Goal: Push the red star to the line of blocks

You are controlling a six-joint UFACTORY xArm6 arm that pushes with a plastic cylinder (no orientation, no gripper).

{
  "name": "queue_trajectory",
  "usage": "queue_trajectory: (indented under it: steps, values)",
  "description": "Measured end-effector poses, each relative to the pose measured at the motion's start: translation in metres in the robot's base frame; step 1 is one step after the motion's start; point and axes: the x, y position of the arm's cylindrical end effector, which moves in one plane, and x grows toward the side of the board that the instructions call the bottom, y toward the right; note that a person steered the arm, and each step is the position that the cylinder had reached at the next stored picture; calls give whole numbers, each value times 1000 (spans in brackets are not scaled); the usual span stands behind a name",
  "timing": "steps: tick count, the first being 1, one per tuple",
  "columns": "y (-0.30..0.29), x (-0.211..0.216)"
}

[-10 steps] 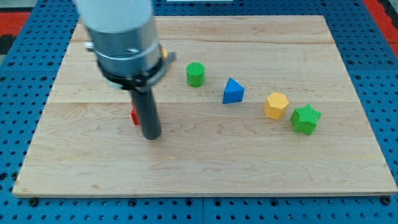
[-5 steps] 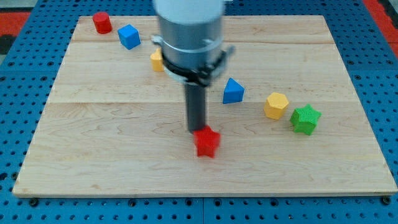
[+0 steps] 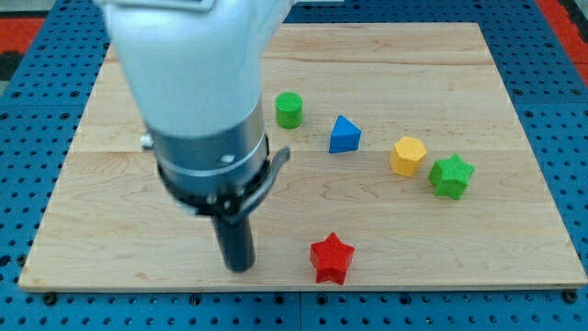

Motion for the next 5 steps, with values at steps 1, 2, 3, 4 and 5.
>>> queue_trajectory:
  steps: [1, 2, 3, 4, 5]
  values:
    - [69, 11]
    - [152, -6]
    - [187, -9]
    - [107, -9]
    - [70, -15]
